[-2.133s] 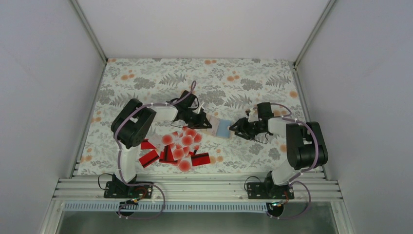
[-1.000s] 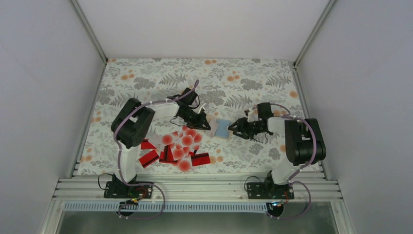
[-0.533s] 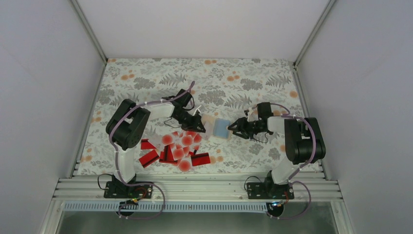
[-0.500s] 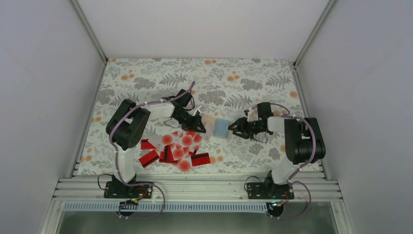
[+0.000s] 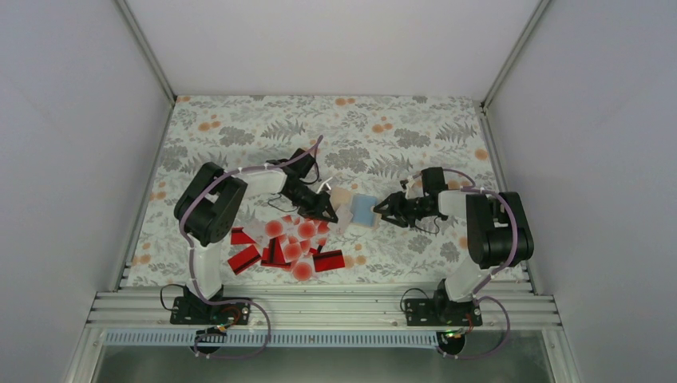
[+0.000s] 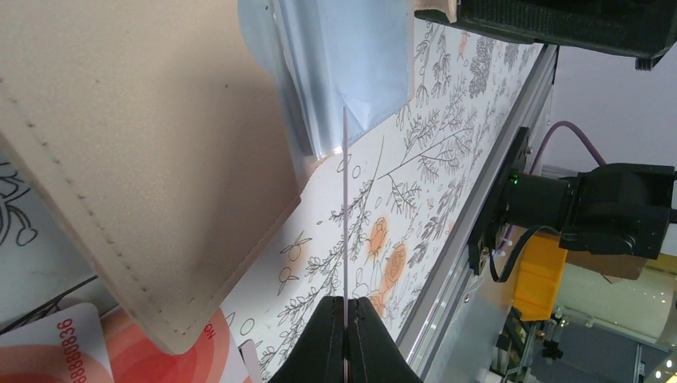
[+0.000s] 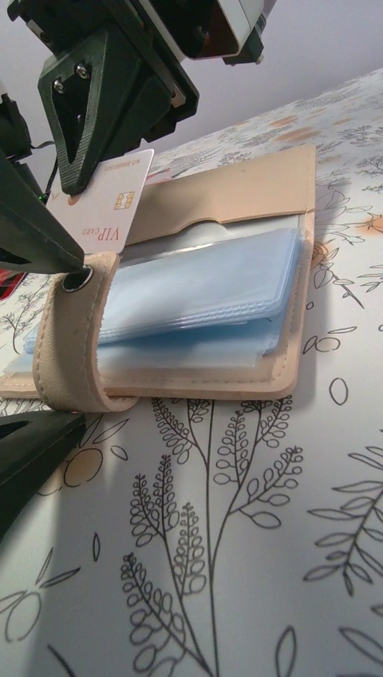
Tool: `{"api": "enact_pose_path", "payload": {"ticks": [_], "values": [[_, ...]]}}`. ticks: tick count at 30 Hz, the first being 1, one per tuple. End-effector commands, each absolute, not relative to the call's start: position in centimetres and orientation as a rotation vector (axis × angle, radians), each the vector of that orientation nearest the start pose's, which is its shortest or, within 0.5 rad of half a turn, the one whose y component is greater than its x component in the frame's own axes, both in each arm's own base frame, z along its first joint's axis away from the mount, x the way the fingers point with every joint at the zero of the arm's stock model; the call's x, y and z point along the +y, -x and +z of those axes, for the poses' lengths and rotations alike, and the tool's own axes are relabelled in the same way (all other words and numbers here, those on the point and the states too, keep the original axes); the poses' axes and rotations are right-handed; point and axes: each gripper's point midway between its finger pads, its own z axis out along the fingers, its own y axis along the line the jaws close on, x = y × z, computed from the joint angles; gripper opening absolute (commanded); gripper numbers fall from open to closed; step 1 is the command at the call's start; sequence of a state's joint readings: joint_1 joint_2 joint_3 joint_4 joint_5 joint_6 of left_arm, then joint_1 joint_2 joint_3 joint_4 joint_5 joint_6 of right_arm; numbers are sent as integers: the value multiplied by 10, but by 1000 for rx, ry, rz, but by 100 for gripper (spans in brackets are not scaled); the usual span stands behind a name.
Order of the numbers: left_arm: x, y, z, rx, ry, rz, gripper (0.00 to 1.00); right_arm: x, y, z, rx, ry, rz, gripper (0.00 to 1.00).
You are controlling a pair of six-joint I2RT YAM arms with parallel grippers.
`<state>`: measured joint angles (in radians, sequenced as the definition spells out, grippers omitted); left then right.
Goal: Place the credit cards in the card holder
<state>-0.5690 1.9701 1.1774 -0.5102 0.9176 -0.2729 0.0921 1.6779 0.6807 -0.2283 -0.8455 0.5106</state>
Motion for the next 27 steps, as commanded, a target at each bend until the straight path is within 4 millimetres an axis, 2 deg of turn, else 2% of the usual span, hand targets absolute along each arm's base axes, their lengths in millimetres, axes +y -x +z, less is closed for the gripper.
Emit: {"api": "enact_pose_path", "payload": {"ticks": [1, 8, 16, 27], "values": [[-321, -246, 46, 2880, -614, -1484, 2, 141, -268, -4, 2866, -454, 1183, 45], [-320, -243, 40, 2905, -613, -1486, 2, 141, -268, -5, 2868, -452, 1184, 44], [-325, -244, 41, 2884, -601, -1544, 2, 141, -268, -6, 2870, -448, 1183, 44], [-326, -243, 30, 2909, -597, -1576, 2, 141, -267, -7, 2874, -450, 1182, 44]]}}
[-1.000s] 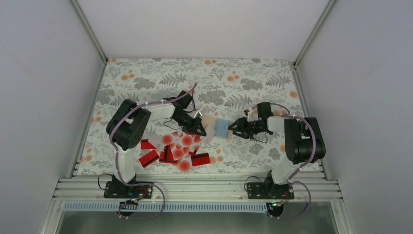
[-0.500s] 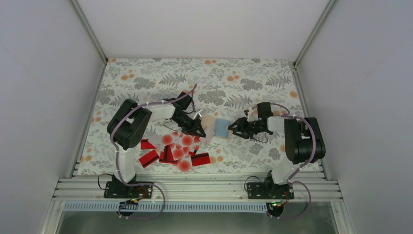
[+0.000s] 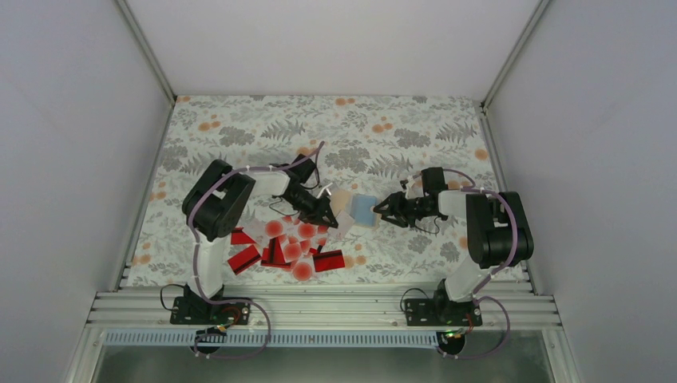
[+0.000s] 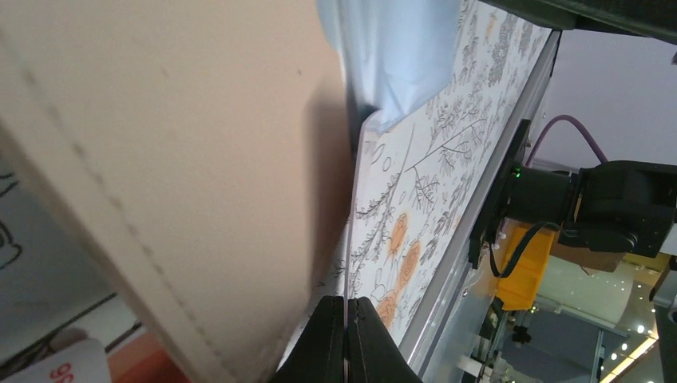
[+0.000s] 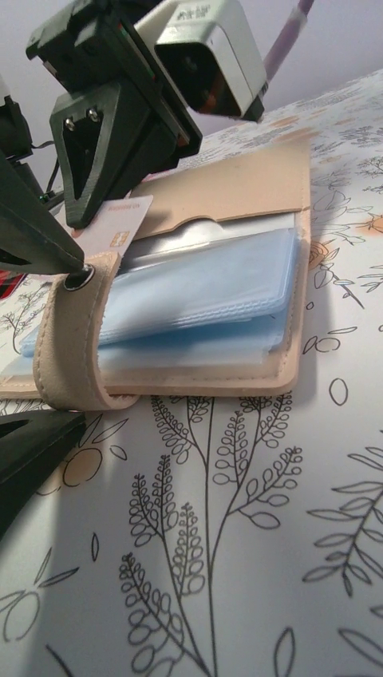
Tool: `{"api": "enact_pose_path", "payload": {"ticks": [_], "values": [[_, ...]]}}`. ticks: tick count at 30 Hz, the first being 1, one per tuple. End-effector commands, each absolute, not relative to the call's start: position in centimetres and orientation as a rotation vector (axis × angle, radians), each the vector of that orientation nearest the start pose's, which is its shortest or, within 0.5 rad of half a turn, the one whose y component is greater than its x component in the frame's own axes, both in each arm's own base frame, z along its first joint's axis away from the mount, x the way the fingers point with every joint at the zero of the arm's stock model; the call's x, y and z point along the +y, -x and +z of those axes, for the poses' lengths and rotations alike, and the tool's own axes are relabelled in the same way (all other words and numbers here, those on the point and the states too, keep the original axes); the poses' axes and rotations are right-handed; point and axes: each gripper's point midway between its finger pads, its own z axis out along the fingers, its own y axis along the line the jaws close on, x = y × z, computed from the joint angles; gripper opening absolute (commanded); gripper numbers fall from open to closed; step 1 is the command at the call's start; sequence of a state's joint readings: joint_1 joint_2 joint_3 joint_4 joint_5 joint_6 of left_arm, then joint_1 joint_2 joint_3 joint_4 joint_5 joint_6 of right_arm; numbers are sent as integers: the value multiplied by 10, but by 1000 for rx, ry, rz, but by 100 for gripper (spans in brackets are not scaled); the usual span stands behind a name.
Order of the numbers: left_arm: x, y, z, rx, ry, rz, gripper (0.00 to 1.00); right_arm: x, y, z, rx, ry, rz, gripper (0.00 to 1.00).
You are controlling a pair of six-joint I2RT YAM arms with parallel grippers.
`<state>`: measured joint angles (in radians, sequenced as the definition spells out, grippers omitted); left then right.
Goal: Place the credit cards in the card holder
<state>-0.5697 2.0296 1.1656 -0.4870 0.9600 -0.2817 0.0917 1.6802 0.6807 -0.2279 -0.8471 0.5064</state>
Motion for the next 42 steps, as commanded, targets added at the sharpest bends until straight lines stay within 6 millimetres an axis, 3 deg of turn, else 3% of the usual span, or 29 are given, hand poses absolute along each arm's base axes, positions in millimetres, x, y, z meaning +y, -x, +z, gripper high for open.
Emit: {"api": "enact_pose_path", "payload": {"ticks": [1, 13, 19, 29, 37, 42], "values": [[-326, -243, 28, 2914, -594, -1573, 2, 141, -267, -7, 2876, -450, 1181, 44], [-329, -250, 22, 2942, -509, -1574, 2, 141, -266, -8, 2879, -460, 1184, 44], [-332, -255, 32, 2926, -431, -1660, 2, 140, -266, -9, 2881, -465, 1182, 44], [-322, -259, 41, 2930, -281, -1769, 2, 140, -266, -9, 2883, -461, 1177, 44], [-324, -267, 37, 2919, -326, -1768, 2, 141, -267, -11, 2886, -470, 1183, 44], [-331, -273, 46, 2854, -420, -1795, 3, 141, -266, -13, 2890, -476, 1186, 44]]}}
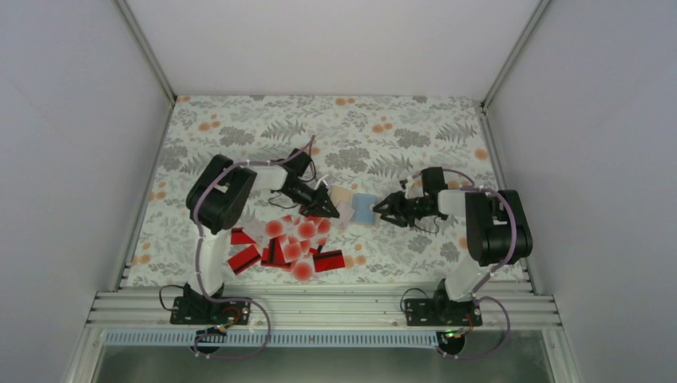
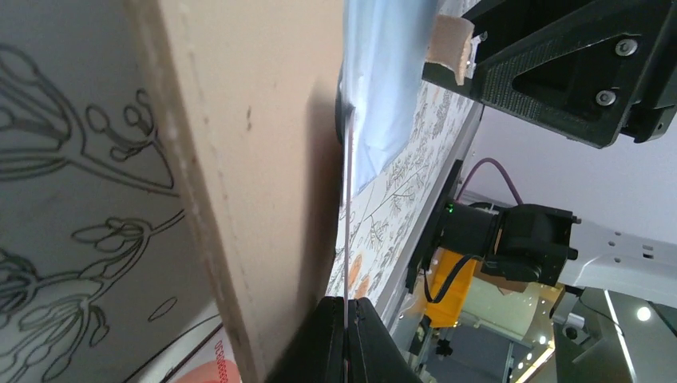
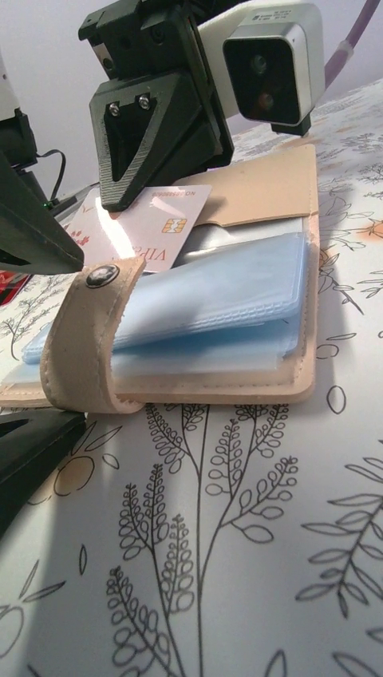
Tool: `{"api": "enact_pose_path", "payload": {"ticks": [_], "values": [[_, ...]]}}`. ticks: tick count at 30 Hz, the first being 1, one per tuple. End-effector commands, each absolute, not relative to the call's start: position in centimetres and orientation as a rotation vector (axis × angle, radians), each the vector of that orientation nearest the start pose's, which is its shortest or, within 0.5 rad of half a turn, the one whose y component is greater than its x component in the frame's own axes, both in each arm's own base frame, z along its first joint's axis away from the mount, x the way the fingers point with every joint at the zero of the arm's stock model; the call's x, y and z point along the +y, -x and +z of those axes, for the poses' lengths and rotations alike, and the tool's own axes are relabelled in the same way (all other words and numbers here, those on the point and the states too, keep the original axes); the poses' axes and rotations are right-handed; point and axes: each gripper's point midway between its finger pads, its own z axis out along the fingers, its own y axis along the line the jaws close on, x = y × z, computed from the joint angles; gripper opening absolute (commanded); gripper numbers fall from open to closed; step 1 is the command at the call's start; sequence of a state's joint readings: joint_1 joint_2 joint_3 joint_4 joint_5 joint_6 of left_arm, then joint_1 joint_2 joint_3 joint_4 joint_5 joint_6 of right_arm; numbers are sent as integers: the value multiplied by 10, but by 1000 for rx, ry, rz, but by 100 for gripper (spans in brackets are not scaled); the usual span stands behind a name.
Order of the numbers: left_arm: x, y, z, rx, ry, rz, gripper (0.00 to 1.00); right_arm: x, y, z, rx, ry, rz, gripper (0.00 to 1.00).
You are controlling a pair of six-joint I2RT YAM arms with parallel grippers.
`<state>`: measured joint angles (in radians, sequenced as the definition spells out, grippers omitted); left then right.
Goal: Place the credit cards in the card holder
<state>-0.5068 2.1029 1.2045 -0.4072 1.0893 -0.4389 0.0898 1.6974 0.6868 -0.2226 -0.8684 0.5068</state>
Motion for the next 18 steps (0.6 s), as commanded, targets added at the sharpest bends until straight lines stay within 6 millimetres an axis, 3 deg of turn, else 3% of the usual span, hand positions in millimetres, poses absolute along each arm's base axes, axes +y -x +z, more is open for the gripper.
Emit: {"api": "enact_pose_path", "payload": {"ticks": [1, 18], "values": [[-332, -275, 47, 2843, -437, -1791, 2, 141, -266, -13, 2890, -478, 1187, 44], [-336, -279, 37, 2857, -486, -1727, 3, 141, -266, -15, 2893, -487, 1194, 43]]}}
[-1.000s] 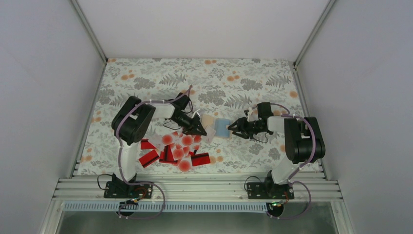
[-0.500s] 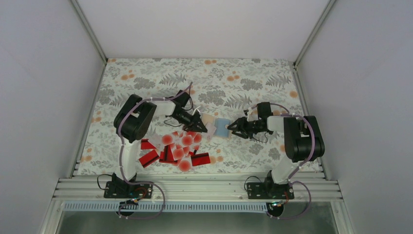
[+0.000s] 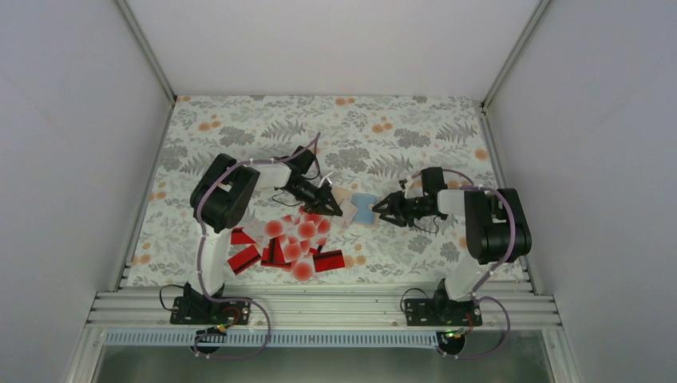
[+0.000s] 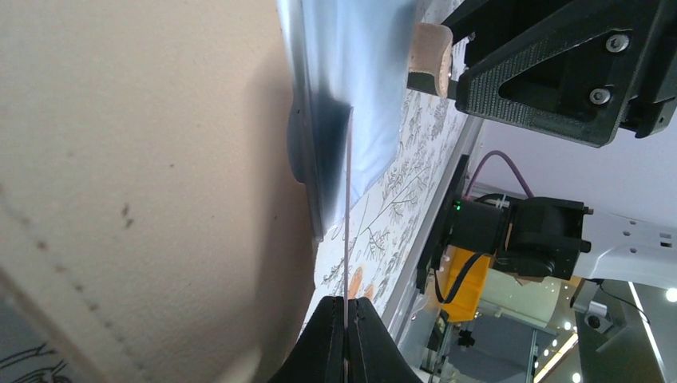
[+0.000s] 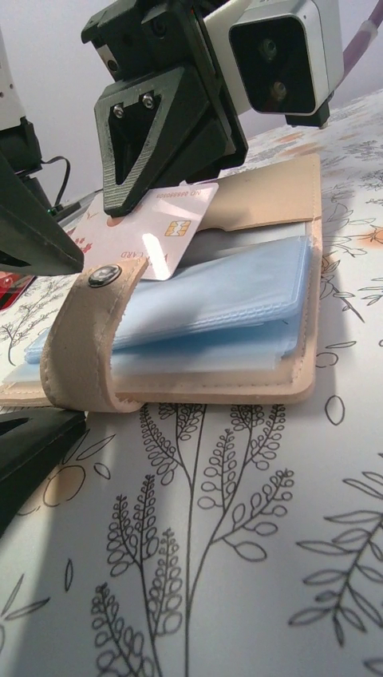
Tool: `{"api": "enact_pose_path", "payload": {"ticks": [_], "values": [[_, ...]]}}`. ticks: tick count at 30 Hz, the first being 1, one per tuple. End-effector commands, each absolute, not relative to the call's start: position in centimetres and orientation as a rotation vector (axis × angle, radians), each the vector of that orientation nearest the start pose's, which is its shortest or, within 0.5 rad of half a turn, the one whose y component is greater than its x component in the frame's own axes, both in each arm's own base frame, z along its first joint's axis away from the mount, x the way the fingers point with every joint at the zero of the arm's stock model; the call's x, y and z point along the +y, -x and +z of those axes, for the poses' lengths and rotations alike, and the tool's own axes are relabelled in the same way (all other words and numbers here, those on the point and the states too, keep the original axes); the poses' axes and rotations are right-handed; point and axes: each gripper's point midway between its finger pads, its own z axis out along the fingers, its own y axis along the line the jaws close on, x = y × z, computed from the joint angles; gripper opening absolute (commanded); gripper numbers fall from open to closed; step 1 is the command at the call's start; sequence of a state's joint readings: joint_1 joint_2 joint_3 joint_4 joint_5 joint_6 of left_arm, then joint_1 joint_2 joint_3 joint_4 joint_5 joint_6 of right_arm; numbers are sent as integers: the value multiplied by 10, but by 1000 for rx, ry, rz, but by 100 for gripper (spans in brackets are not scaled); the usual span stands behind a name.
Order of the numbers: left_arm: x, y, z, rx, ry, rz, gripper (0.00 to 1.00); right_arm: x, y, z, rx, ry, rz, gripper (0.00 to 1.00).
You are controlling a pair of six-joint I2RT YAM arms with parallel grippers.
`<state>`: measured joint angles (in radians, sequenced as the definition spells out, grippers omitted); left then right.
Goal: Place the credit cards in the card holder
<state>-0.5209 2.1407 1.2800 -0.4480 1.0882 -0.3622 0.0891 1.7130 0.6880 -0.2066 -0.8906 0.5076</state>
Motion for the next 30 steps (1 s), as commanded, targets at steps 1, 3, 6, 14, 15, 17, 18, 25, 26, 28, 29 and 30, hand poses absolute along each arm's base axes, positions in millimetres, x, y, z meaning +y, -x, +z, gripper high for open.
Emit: {"api": "enact_pose_path", "payload": {"ticks": [1, 3, 6, 14, 15, 17, 18, 25, 26, 28, 29, 30], "values": [[-335, -280, 38, 2854, -492, -1715, 2, 142, -267, -15, 2894, -486, 1195, 43], [-334, -281, 41, 2846, -502, -1690, 2, 141, -266, -15, 2894, -487, 1194, 43], [-330, -284, 46, 2836, -510, -1647, 2, 141, -266, -15, 2896, -484, 1191, 43], [-324, -287, 49, 2811, -501, -1635, 2, 141, -265, -16, 2900, -485, 1192, 43], [-325, -288, 50, 2809, -501, -1637, 2, 141, -265, -17, 2900, -486, 1193, 43], [-326, -288, 49, 2809, -500, -1652, 2, 141, -264, -16, 2901, -484, 1194, 43], [-326, -287, 48, 2811, -500, -1660, 2, 141, -265, -16, 2901, -484, 1194, 43], [-331, -287, 52, 2776, -512, -1738, 2, 141, -265, -17, 2904, -481, 1188, 43], [-332, -287, 51, 2778, -510, -1740, 2, 141, -265, -17, 2905, -481, 1190, 43], [-333, -287, 52, 2773, -508, -1753, 2, 141, -265, -17, 2905, -482, 1190, 43], [-333, -287, 51, 2776, -507, -1750, 3, 141, -266, -17, 2904, -482, 1191, 43], [-333, -287, 50, 2778, -507, -1745, 2, 141, -266, -16, 2903, -479, 1190, 43]]}}
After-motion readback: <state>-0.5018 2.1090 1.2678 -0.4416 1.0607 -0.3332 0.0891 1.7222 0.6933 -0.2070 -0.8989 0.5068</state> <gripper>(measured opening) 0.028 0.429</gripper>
